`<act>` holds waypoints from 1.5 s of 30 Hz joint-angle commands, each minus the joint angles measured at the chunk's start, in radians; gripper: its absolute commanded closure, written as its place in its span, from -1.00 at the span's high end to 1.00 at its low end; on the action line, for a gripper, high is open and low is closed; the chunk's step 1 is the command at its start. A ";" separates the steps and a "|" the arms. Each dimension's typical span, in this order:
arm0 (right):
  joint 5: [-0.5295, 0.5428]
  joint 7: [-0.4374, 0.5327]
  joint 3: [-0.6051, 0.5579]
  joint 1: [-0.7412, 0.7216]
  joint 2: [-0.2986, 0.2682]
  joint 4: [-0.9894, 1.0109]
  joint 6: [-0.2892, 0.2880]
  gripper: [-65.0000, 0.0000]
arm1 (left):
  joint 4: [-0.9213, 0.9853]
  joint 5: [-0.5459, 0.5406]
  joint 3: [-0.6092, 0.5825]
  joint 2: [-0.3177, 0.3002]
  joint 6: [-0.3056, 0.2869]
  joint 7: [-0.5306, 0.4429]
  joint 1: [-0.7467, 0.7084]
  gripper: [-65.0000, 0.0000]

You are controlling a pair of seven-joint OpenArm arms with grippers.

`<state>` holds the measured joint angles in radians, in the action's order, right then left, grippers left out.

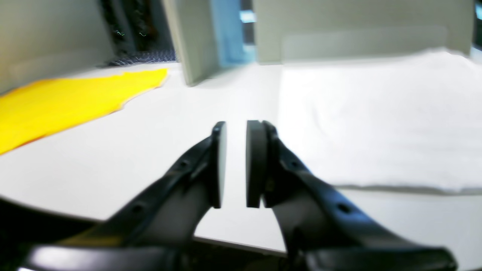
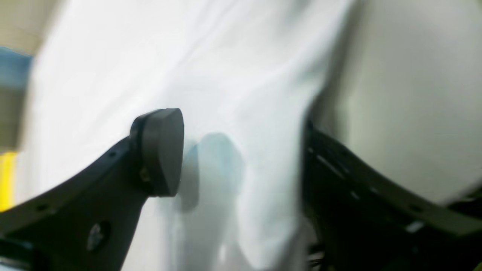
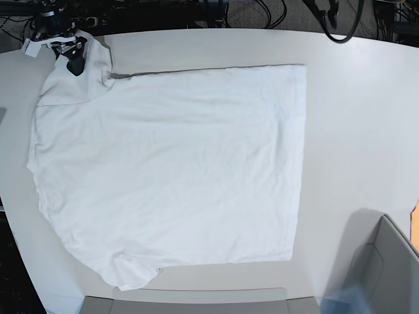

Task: Fold the T-shirt properly
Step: 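Lower both grippers to the shirt's shoulder edge and grasp it, then lift the shoulder edge with both grippers and fold it over the shirt body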

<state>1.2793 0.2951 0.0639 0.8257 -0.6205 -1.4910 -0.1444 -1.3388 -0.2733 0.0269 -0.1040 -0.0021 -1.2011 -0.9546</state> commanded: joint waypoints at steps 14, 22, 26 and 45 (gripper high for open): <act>-0.002 -0.020 0.001 0.017 -0.012 -0.003 0.006 0.18 | -0.465 -0.564 -0.242 -0.288 -0.002 0.705 0.039 -0.31; -0.005 -0.020 0.001 0.019 -0.012 -0.001 0.006 0.18 | -0.413 -0.867 -0.233 -0.372 -0.002 1.067 0.177 -0.30; -0.007 -0.020 0.001 0.019 -0.012 -0.001 0.006 0.18 | -0.364 -0.878 -0.233 -0.369 0.004 1.067 0.185 -0.31; -0.008 -0.078 -0.026 -0.015 -0.017 -0.010 0.002 0.04 | -0.238 -0.878 -0.270 -0.366 0.003 1.309 0.340 -0.31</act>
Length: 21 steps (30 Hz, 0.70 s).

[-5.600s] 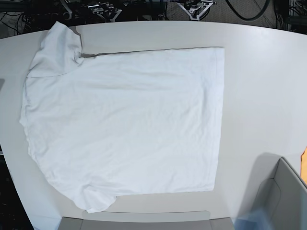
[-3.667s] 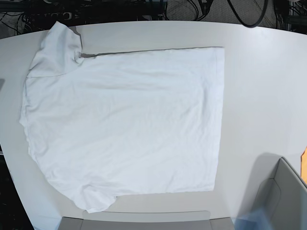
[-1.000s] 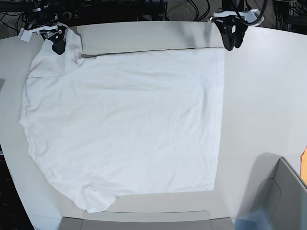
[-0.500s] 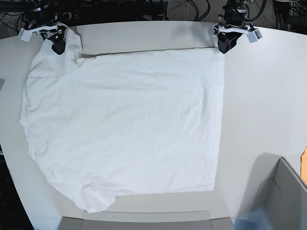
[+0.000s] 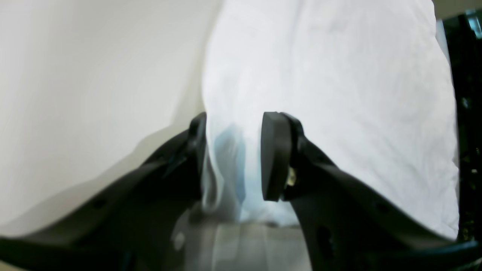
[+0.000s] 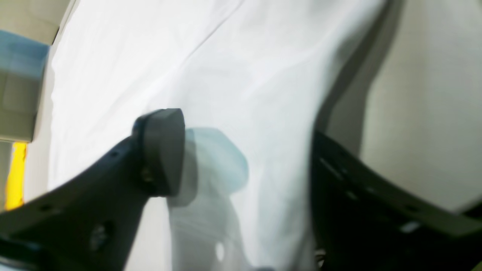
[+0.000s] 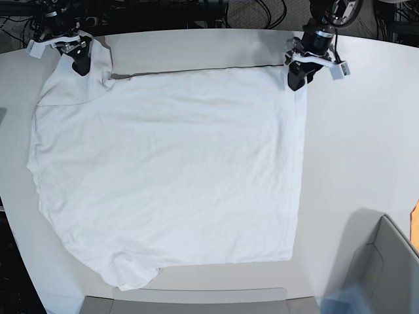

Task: Fold the T-shirt properly
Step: 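Lift the shoulder edge with both grippers and fold it over the shirt body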

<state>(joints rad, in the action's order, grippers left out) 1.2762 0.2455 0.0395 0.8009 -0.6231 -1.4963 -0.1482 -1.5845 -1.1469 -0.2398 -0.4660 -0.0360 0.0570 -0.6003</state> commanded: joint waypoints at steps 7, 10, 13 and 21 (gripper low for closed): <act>-0.005 -0.108 0.006 -0.015 -0.014 -0.005 0.006 -0.75 | 0.031 -0.005 0.006 -0.009 0.037 0.062 0.001 -0.93; -0.005 -0.108 0.007 -0.010 -0.014 -0.017 0.006 -1.00 | 0.028 -0.005 0.006 -0.010 0.038 0.062 -0.002 -1.00; -0.005 -0.108 0.044 0.039 -0.016 -0.059 0.006 -1.00 | 0.023 -0.005 0.013 -0.012 0.035 0.062 -0.031 -1.00; -0.023 -0.110 0.250 0.199 0.062 -0.226 0.003 -1.00 | -0.057 -0.002 0.194 -0.010 0.032 0.065 -0.188 -1.00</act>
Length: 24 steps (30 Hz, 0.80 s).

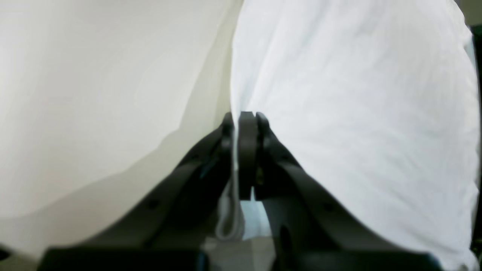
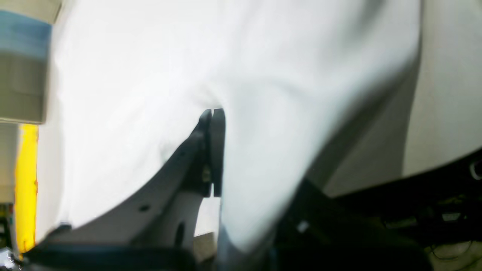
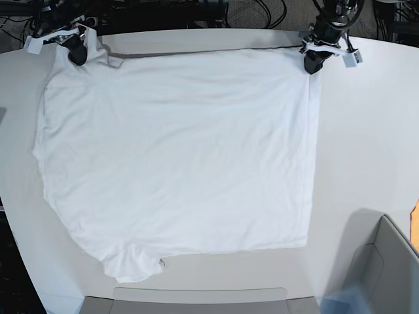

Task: Fold the T-shirt properly
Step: 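Lift the shoulder edge with both grippers and fold it over the shirt body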

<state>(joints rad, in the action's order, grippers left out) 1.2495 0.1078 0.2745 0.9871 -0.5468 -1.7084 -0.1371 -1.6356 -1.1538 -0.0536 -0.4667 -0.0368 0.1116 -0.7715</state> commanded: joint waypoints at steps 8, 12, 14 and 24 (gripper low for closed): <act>-0.132 0.025 0.079 0.025 0.015 -0.107 -0.006 -1.00 | -0.090 0.002 0.080 -0.011 0.039 0.018 -0.050 -1.00; -0.141 0.025 0.078 -0.021 0.012 -0.124 -0.003 -1.00 | -0.133 0.002 0.080 -0.011 0.042 0.023 -0.006 -1.00; -0.141 0.013 0.078 -0.047 0.006 -0.124 0.000 -1.00 | -0.139 0.002 0.080 -0.010 0.044 0.064 0.027 -1.00; -0.184 -0.429 0.190 -0.328 0.035 -0.124 0.001 -1.00 | -0.140 0.002 0.082 -0.008 0.220 0.207 0.223 -1.00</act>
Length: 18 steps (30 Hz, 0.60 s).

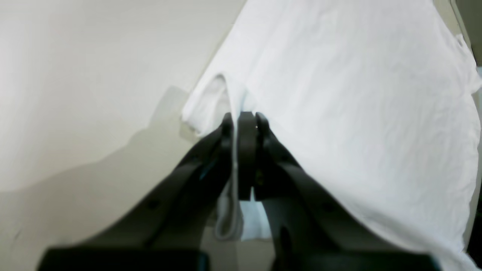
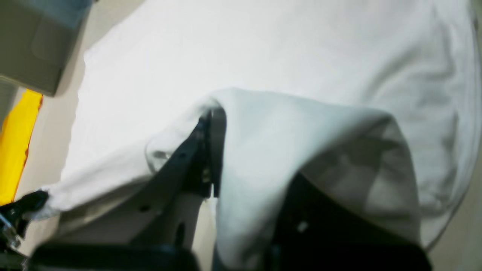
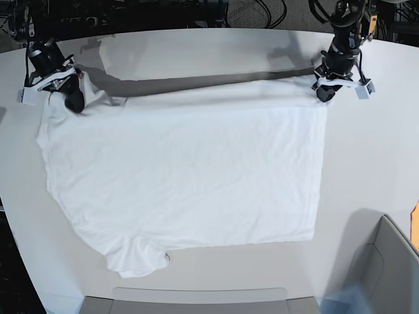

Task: Fold the T-shirt properly
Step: 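Lift the shoulder edge with both grippers and fold it over the shirt body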

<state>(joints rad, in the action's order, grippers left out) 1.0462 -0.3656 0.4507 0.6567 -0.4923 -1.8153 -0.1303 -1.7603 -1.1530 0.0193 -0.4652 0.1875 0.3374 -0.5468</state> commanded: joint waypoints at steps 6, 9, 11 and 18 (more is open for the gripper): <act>-0.174 -0.215 0.069 -0.225 0.042 -0.018 -0.010 -1.00 | -0.010 0.008 0.003 -0.013 0.079 -0.018 0.097 -1.00; -0.275 -0.299 0.070 -0.326 0.071 -0.014 -0.015 -1.00 | -0.005 0.009 0.006 -0.013 0.100 0.010 0.144 -1.00; -0.333 -0.339 0.066 -0.386 0.085 -0.010 -0.015 -1.00 | 0.030 0.009 0.006 -0.013 0.100 0.070 0.209 -1.00; -0.478 -0.398 0.009 -0.553 0.109 0.111 -0.073 -1.00 | 0.185 0.009 0.008 -0.007 0.093 0.148 0.370 -1.00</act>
<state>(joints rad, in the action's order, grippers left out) 0.5827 -0.7895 0.4492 0.1162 -0.3614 -1.6897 -0.2142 -1.5654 -1.1530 0.0151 -0.4545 0.2745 0.5156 -0.1825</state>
